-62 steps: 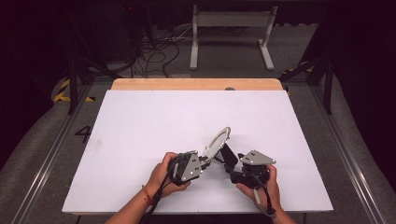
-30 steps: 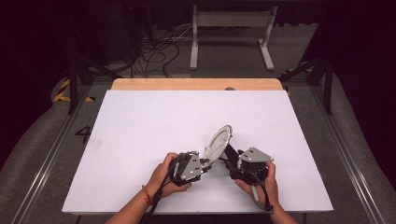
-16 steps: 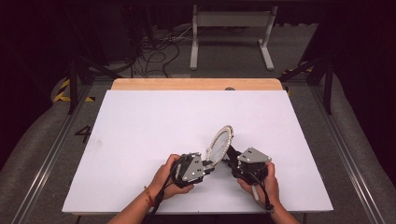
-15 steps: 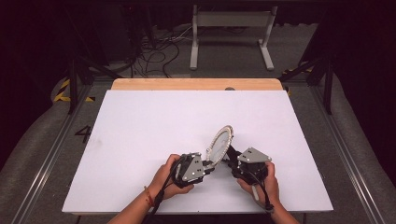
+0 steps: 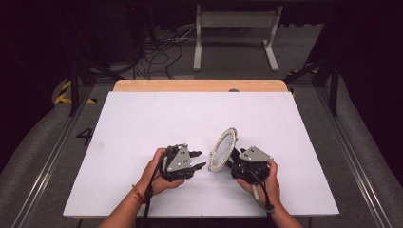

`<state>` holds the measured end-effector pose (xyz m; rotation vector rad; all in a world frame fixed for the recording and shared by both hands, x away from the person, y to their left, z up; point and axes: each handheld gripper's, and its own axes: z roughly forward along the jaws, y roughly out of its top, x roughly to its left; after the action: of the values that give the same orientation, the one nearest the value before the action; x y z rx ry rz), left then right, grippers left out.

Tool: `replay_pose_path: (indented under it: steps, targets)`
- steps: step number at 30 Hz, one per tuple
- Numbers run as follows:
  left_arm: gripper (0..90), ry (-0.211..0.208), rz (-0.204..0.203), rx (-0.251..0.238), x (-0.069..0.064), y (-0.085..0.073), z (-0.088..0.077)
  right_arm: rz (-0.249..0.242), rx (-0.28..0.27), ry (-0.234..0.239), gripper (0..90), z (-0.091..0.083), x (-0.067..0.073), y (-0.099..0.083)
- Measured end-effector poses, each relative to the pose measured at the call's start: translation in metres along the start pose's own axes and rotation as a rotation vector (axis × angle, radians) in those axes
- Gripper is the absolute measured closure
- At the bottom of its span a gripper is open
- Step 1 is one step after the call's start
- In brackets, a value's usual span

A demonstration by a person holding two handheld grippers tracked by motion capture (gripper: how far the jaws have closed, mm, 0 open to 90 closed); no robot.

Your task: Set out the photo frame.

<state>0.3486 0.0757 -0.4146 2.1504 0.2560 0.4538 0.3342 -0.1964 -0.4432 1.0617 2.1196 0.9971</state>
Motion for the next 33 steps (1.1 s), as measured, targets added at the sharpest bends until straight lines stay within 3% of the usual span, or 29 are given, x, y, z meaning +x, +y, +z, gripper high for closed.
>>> replay_pose_path:
  steps: [1, 4, 7, 8, 10, 11, 12, 15, 18, 22, 24, 25, 29, 33]
  targets:
    - [57.7, 0.000, 0.000, 0.000, 0.000, 0.000, 0.000, 0.000, 0.000, 0.000, 35.9, 0.000, 0.000, 0.000]
    - [50.2, 0.002, -0.050, 0.001, 0.008, -0.006, 0.001, 0.028, 0.013, 0.016, 37.6, 0.007, -0.003, -0.001]
    - [43.5, 0.010, -0.056, 0.007, 0.009, -0.008, 0.003, 0.043, 0.008, 0.045, 40.4, 0.009, -0.006, -0.001]
    - [41.2, 0.002, -0.079, 0.002, 0.011, -0.010, 0.006, 0.037, -0.003, 0.055, 45.8, 0.010, -0.009, -0.003]
    - [37.4, -0.006, -0.132, -0.014, 0.014, -0.011, 0.009, 0.024, -0.006, 0.070, 46.5, 0.010, -0.010, -0.003]
    - [35.5, -0.006, -0.132, -0.014, 0.014, -0.011, 0.009, 0.002, -0.008, 0.076, 47.1, 0.010, -0.011, -0.003]
    - [35.0, -0.012, -0.156, -0.013, 0.016, -0.013, 0.013, -0.018, -0.009, 0.079, 47.6, 0.010, -0.011, -0.003]
    - [30.3, -0.017, -0.176, -0.003, 0.019, -0.014, 0.018, -0.040, -0.017, 0.090, 48.1, 0.010, -0.013, -0.005]
    - [27.2, -0.062, -0.204, 0.000, 0.026, -0.013, 0.031, -0.065, -0.030, 0.112, 48.6, 0.008, -0.015, -0.007]
    - [22.2, -0.140, -0.211, 0.001, 0.031, -0.010, 0.046, -0.114, -0.043, 0.113, 49.5, 0.005, -0.016, -0.012]
    - [21.0, -0.135, -0.175, 0.022, 0.030, -0.009, 0.051, -0.099, -0.041, 0.125, 48.3, 0.005, -0.017, -0.012]
    - [19.4, -0.134, -0.171, 0.022, 0.030, -0.009, 0.053, -0.072, -0.035, 0.133, 46.4, 0.005, -0.018, -0.012]
    - [18.0, -0.112, -0.168, 0.023, 0.029, -0.008, 0.055, -0.043, -0.031, 0.134, 42.9, 0.006, -0.020, -0.013]
    - [17.3, -0.012, -0.192, 0.070, 0.031, -0.010, 0.052, -0.048, -0.007, 0.100, 45.6, 0.004, -0.015, -0.012]
